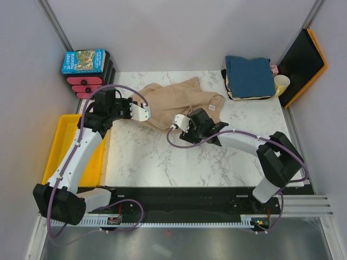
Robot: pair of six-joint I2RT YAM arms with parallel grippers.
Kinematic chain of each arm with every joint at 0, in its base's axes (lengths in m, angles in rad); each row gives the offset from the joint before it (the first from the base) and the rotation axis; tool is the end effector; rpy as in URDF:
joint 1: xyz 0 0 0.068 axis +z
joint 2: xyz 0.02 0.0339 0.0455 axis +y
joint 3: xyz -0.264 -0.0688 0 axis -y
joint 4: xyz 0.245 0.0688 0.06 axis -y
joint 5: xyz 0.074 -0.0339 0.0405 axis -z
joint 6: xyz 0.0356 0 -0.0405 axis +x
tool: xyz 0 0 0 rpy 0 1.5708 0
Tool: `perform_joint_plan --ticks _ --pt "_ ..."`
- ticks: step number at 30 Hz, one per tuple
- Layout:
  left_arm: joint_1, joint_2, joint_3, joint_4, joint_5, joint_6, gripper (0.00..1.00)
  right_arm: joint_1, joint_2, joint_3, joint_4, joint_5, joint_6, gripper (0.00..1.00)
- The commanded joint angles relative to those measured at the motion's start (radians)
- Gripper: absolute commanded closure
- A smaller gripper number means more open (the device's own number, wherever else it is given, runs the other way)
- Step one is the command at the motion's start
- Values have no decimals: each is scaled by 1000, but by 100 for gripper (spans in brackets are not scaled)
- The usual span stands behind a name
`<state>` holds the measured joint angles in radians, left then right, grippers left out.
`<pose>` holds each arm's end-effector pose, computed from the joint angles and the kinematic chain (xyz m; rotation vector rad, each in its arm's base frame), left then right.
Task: Fold and stack the t-shirts
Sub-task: Flatten out the tshirt
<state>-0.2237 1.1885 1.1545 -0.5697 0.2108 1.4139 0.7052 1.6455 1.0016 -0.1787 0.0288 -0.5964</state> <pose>0.2499 -0.0645 0.3483 1.6838 1.4082 0.4532 0.2643 0.2236 0.1974 -1.4390 1.9121 0.0167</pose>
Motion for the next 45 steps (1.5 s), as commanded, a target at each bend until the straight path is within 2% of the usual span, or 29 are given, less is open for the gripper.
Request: perform_joint_plan --ticks 1,7,10,11,16,17,25,28,33,36,39,40,43,45 --pt "-6 -27 13 22 -16 -38 98 10 30 -1 81 17 21 28" --pt "-6 -29 10 21 -28 -38 98 17 37 8 74 -10 33 32" --pt "-6 -27 8 24 -28 -41 98 19 43 3 76 -10 43 53" --pt "-6 -27 7 21 -28 -38 98 20 48 3 76 -7 43 66" --pt "-6 -21 11 21 -27 -39 98 25 50 2 82 16 23 91" --pt "-6 -17 11 22 -27 -39 98 27 45 5 79 20 14 100" --pt "-6 -10 17 30 -25 -40 98 22 11 90 -16 117 -77 100" --pt "-5 -1 24 63 -36 -43 98 11 -13 150 -67 198 -161 100" --pt "1 52 69 189 -74 -98 98 -105 -27 299 -105 310 -374 100" --pt "9 111 119 301 -103 -136 98 -202 3 454 -133 342 -489 100" --pt "20 198 213 364 -151 -171 98 -294 77 678 -122 393 -523 100" --pt "23 221 244 399 -165 -181 98 -312 123 803 -119 401 -552 100" --pt "35 318 382 487 -206 -187 98 -374 183 1002 -76 402 -617 100" --pt "41 384 508 520 -240 -187 98 -398 203 1063 -10 396 -661 100"
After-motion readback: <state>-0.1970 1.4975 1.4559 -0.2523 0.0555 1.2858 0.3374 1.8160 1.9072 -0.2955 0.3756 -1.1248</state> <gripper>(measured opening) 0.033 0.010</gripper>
